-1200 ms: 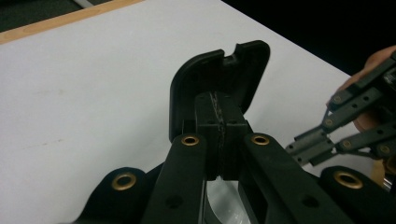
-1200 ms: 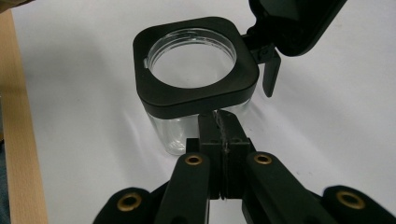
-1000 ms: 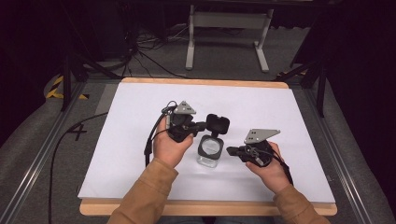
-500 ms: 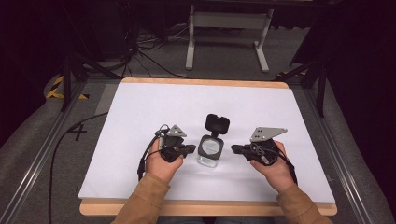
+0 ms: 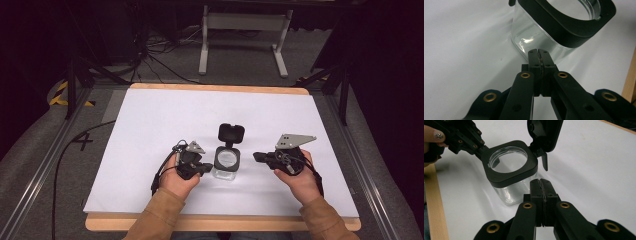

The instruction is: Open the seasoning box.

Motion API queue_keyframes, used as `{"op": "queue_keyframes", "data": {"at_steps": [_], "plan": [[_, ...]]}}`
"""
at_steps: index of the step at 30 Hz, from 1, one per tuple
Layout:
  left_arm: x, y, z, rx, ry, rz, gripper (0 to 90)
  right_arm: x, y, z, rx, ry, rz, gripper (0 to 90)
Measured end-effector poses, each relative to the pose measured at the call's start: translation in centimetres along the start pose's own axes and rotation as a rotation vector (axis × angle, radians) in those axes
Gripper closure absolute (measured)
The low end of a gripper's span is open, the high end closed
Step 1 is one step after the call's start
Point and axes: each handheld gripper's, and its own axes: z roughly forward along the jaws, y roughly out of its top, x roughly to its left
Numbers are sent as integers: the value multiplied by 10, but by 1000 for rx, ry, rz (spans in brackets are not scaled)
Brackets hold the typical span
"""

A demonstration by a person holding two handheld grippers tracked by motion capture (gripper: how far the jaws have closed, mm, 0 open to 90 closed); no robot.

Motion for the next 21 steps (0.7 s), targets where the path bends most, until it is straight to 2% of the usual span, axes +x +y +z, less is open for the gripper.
{"op": "queue_keyframes", "data": {"at_steps": [1,4,6,7,9,10,13,15,17,21], "plan": [[0,0,-3,-9,-10,-8,899,0,0,-1,-1,-2,0,899],[2,2,-18,-21,4,-6,880,-2,-1,-3,2,-8,2,899],[2,3,-29,-31,15,8,844,-6,-3,-5,4,-18,11,898],[2,4,-40,-29,37,23,833,-8,-4,-7,3,-23,15,898],[3,4,-45,-27,47,34,806,-10,-5,-9,3,-29,21,898],[5,2,-53,-25,66,54,806,-12,-6,-11,4,-36,24,897],[14,-3,-65,-43,65,29,761,-21,-11,-21,26,-82,27,877],[22,-8,-71,-40,87,18,730,-27,-14,-25,39,-96,39,830],[30,-13,-75,-25,116,4,705,-34,-18,-28,60,-103,52,816],[48,-25,-82,-6,134,-26,643,-49,-27,-31,76,-126,94,724]]}}
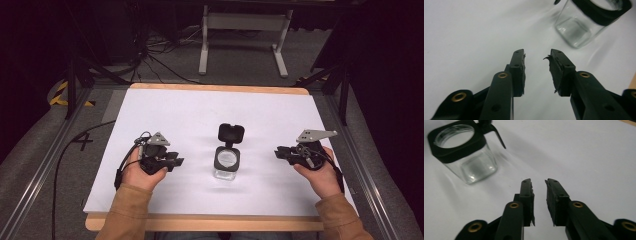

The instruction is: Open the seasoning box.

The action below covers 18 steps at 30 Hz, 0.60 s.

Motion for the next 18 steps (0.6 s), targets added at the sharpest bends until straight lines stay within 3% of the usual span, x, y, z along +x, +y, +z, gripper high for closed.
{"op": "queue_keyframes", "data": {"at_steps": [5,12,18], "plan": [[22,-15,-3,36,32,-30,595,-17,-12,6,31,-25,21,620],[41,-30,-1,17,60,-36,552,-37,-30,14,64,-43,71,530],[54,-41,8,11,76,4,504,-56,-48,18,69,-69,109,489]]}}
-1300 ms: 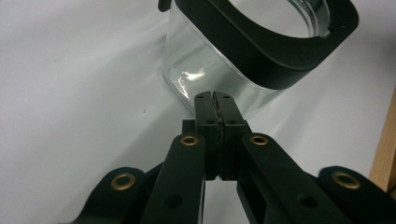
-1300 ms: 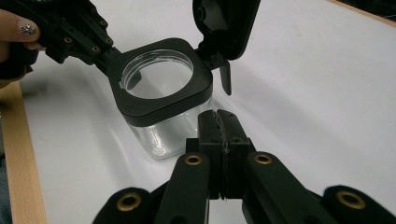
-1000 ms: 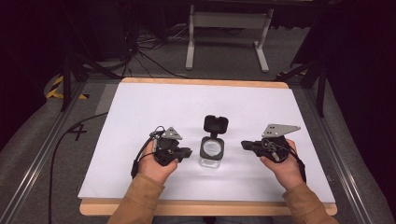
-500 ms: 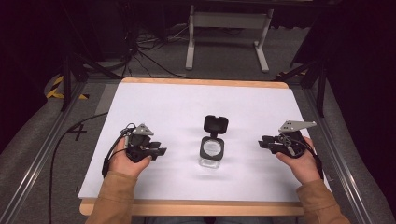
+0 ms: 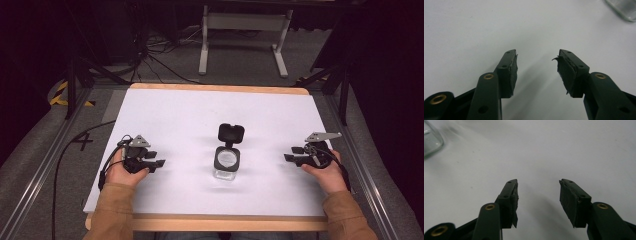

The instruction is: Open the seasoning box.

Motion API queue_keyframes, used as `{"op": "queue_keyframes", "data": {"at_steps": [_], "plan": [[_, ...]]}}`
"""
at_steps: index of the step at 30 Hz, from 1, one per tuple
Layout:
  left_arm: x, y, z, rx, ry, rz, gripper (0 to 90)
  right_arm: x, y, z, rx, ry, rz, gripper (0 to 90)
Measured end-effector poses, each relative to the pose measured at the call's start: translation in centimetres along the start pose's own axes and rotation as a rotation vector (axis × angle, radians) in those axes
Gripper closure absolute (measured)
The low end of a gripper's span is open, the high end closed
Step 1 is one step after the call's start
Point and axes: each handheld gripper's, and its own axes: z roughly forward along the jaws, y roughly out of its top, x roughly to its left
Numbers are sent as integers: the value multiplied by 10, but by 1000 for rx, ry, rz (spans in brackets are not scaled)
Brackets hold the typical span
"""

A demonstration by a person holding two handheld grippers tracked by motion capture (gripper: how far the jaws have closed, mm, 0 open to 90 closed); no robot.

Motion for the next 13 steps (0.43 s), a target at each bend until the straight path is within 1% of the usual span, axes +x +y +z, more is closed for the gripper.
{"op": "queue_keyframes", "data": {"at_steps": [1,2,3,4,5,7,8,9,10,11,12,13], "plan": [[1,-2,2,-9,-9,-16,504,-2,-2,1,2,-2,9,487],[2,-4,3,-10,-6,-19,504,-4,-4,1,6,-8,13,483],[4,-5,4,-13,0,-11,503,-6,-5,2,4,-9,12,478],[4,-5,5,-8,8,-12,501,-8,-7,3,-3,-12,10,463],[4,-6,6,-19,12,-11,503,-9,-8,3,-8,-9,17,458],[3,-6,8,-19,17,-12,501,-11,-10,5,-11,-11,6,440],[3,-6,8,-9,29,-14,498,-12,-11,6,-11,-14,4,435],[3,-6,8,-9,29,-14,491,-12,-11,6,-11,-14,4,435],[2,-6,11,-15,20,-59,491,-12,-11,8,-7,-19,5,435],[1,-6,13,-10,15,-91,459,-12,-12,9,-4,-25,-1,435],[-1,-7,13,-23,31,-92,451,-11,-12,10,-12,-46,-6,422],[-2,-7,14,-47,50,-90,451,-10,-13,11,-26,-81,-23,420]]}}
